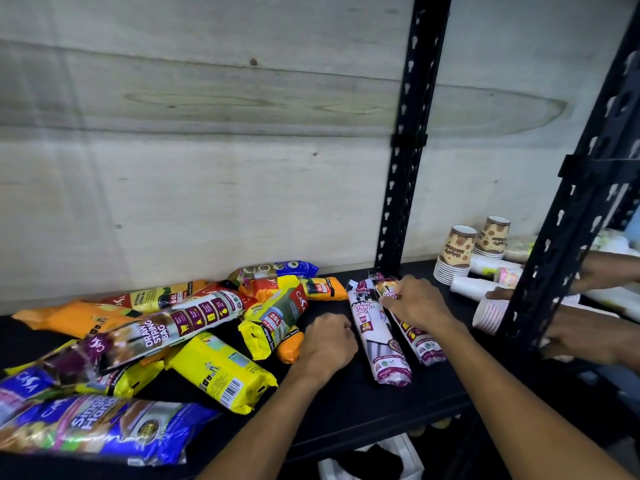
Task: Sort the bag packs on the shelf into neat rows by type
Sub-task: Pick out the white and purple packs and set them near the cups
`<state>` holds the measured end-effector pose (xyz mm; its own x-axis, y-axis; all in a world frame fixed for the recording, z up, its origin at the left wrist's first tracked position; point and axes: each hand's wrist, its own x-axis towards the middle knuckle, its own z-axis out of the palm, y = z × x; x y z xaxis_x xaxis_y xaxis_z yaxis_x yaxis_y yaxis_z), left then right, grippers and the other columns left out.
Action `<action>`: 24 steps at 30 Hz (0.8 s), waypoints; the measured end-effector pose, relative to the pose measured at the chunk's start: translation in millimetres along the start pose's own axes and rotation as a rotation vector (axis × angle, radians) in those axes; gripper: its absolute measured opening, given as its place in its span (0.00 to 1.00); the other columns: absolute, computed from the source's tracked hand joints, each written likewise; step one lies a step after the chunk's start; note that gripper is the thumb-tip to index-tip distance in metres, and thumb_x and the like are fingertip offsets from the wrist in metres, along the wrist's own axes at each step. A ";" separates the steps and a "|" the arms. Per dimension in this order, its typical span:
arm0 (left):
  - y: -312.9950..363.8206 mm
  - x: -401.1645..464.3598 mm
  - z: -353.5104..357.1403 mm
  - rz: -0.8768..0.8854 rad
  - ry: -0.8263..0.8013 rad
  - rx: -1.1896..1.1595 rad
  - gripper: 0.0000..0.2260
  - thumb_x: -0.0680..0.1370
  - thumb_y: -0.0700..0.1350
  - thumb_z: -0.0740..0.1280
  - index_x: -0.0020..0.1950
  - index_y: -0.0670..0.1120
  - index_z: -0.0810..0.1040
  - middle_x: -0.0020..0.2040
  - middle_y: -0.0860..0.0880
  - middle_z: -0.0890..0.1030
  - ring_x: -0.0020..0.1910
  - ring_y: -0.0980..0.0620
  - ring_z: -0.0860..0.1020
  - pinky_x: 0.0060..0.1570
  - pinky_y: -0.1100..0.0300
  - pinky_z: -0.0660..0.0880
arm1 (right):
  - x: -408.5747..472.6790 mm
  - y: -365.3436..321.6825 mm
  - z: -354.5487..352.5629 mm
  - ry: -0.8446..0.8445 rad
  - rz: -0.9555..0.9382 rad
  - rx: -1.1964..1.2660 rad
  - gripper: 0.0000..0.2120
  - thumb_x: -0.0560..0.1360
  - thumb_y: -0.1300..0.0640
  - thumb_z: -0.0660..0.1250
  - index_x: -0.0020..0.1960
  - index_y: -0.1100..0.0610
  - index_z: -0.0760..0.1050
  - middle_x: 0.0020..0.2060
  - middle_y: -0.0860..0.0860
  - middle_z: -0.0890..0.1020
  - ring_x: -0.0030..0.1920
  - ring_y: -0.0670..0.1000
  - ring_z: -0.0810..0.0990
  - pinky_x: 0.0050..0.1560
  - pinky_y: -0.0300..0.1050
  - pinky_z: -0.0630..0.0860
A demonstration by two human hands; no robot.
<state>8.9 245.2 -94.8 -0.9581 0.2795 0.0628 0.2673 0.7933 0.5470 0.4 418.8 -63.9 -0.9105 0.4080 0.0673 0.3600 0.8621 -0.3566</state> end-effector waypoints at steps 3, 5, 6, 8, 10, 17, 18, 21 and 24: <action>-12.6 -3.1 7.7 0.100 0.066 0.147 0.16 0.81 0.44 0.61 0.68 0.45 0.76 0.67 0.45 0.75 0.66 0.46 0.71 0.61 0.55 0.73 | -3.6 -19.9 5.9 -0.082 -0.079 -0.040 0.17 0.75 0.42 0.67 0.46 0.57 0.78 0.51 0.54 0.82 0.49 0.55 0.81 0.42 0.45 0.73; -18.7 -6.4 12.8 0.172 0.060 0.231 0.17 0.81 0.44 0.60 0.69 0.43 0.74 0.68 0.44 0.73 0.67 0.45 0.69 0.62 0.54 0.73 | -5.1 -29.7 11.0 -0.140 -0.072 -0.096 0.19 0.75 0.41 0.67 0.51 0.58 0.77 0.51 0.55 0.81 0.52 0.55 0.81 0.42 0.45 0.72; -21.4 -8.4 14.2 0.194 0.052 0.258 0.17 0.82 0.44 0.59 0.70 0.42 0.73 0.68 0.44 0.72 0.68 0.45 0.68 0.62 0.54 0.73 | -6.4 -33.8 12.9 -0.149 -0.066 -0.123 0.22 0.75 0.41 0.67 0.57 0.59 0.76 0.54 0.56 0.81 0.55 0.56 0.80 0.45 0.45 0.73; -27.0 -12.2 15.8 0.221 0.043 0.285 0.18 0.83 0.46 0.58 0.70 0.42 0.73 0.69 0.44 0.72 0.68 0.45 0.68 0.62 0.53 0.73 | -9.5 -39.2 15.5 -0.160 -0.036 -0.147 0.29 0.74 0.39 0.68 0.63 0.61 0.74 0.60 0.55 0.79 0.59 0.57 0.79 0.52 0.46 0.74; -33.1 -13.8 17.4 0.236 0.053 0.297 0.18 0.83 0.48 0.56 0.70 0.43 0.73 0.68 0.45 0.72 0.67 0.46 0.69 0.63 0.54 0.73 | -9.0 -41.6 20.6 -0.166 -0.017 -0.170 0.34 0.72 0.37 0.70 0.65 0.62 0.73 0.62 0.56 0.79 0.60 0.57 0.78 0.55 0.47 0.75; -44.4 -18.4 17.2 0.276 0.114 0.302 0.20 0.83 0.50 0.53 0.69 0.43 0.73 0.66 0.46 0.74 0.66 0.47 0.70 0.62 0.55 0.72 | -15.7 -48.7 14.4 -0.221 -0.003 -0.186 0.32 0.71 0.43 0.73 0.66 0.62 0.71 0.61 0.56 0.78 0.60 0.57 0.78 0.54 0.46 0.74; -45.7 -19.3 18.3 0.280 0.129 0.304 0.20 0.83 0.51 0.53 0.67 0.44 0.76 0.64 0.46 0.76 0.64 0.47 0.72 0.60 0.55 0.74 | -15.4 -47.7 10.8 -0.239 -0.006 -0.162 0.27 0.72 0.45 0.72 0.64 0.61 0.73 0.57 0.55 0.79 0.58 0.56 0.79 0.51 0.45 0.74; -48.1 -20.5 21.4 0.308 0.138 0.333 0.21 0.79 0.52 0.53 0.54 0.46 0.84 0.52 0.49 0.83 0.51 0.49 0.80 0.46 0.58 0.80 | -13.1 -42.3 1.1 -0.302 -0.011 -0.025 0.22 0.72 0.47 0.71 0.60 0.60 0.74 0.51 0.54 0.80 0.52 0.55 0.81 0.47 0.46 0.75; -48.5 -17.5 24.1 0.313 0.177 0.398 0.21 0.75 0.53 0.54 0.43 0.48 0.86 0.41 0.52 0.84 0.40 0.53 0.82 0.34 0.63 0.79 | -8.8 -37.0 -4.3 -0.321 -0.034 0.065 0.15 0.71 0.49 0.69 0.51 0.58 0.75 0.43 0.53 0.79 0.38 0.51 0.77 0.38 0.45 0.71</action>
<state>15.2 214.8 -142.5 -0.8197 0.4679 0.3305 0.5287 0.8399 0.1224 -4.0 384.6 -47.3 -0.9432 0.2548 -0.2133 0.3239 0.8484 -0.4188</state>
